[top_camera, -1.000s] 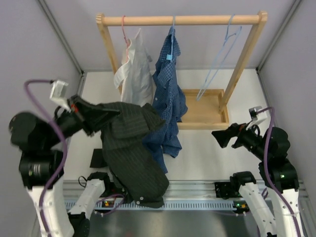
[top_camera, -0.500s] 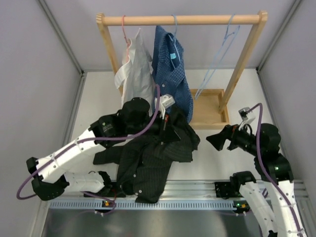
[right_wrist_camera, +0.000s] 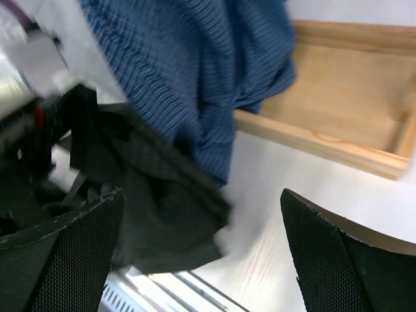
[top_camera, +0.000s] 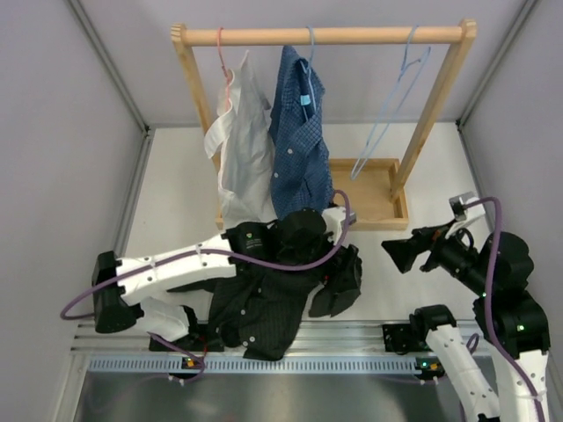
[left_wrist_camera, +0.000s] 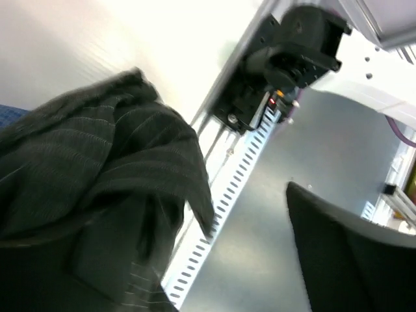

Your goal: Place the shirt on the hanger

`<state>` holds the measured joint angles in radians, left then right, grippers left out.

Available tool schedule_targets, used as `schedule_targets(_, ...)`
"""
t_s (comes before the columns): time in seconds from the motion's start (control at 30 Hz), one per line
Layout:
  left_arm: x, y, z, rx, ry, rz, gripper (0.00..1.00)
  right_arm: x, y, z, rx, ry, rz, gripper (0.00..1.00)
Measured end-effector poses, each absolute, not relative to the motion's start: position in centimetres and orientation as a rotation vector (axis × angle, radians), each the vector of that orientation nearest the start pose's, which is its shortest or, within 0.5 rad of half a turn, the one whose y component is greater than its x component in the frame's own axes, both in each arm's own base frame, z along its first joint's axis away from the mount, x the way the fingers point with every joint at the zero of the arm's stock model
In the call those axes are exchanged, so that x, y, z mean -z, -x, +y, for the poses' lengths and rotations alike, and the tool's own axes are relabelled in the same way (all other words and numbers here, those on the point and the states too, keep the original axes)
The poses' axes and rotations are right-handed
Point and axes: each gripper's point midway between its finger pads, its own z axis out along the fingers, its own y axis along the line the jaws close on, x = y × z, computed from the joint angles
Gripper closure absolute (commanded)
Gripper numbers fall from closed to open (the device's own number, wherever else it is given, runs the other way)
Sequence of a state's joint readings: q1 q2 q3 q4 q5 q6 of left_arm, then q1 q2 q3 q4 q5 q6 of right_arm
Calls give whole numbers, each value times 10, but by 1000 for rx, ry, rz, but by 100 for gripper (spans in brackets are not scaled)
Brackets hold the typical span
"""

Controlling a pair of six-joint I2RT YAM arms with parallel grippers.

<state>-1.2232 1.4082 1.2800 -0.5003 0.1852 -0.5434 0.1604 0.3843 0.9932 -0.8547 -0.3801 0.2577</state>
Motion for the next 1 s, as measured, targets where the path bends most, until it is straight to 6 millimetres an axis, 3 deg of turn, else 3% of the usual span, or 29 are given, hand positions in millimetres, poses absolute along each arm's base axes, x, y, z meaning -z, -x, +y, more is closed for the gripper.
schedule_targets(0.07, -241, -99, -385, 1040, -856, 2245, 2, -298, -141, 112, -714, 247, 1865, 0)
schedule_targets(0.17, -271, -124, -341, 881, -647, 2183, 2, -277, -133, 135, -880, 345, 1931, 1)
schedule_targets(0.27, -310, -153, -265, 711, -283, 2092, 11, -264, -131, 148, -990, 386, 1991, 1)
schedule_targets(0.33, -322, -167, -213, 614, -45, 2022, 15, -263, -131, 158, -1050, 428, 2005, 0)
schedule_targets(0.4, -320, -175, -167, 523, 134, 1958, 15, -265, -128, 172, -1094, 499, 2003, 1)
schedule_targets(0.53, -288, -183, -107, 310, 337, 1887, 13, -260, -99, 217, -1105, 782, 1990, 0)
schedule_targets(0.7, -279, -193, -75, 99, 431, 1812, 5, -238, -50, 290, -870, 1200, 1873, 0)
schedule_targets(0.83, -273, -210, -48, -109, 534, 1781, 2, -208, -44, 347, -691, 1367, 1735, 1)
schedule_targets(1.0, -237, -239, 4, -235, 809, 1824, 4, -169, -58, 385, -523, 1506, 1597, 1)
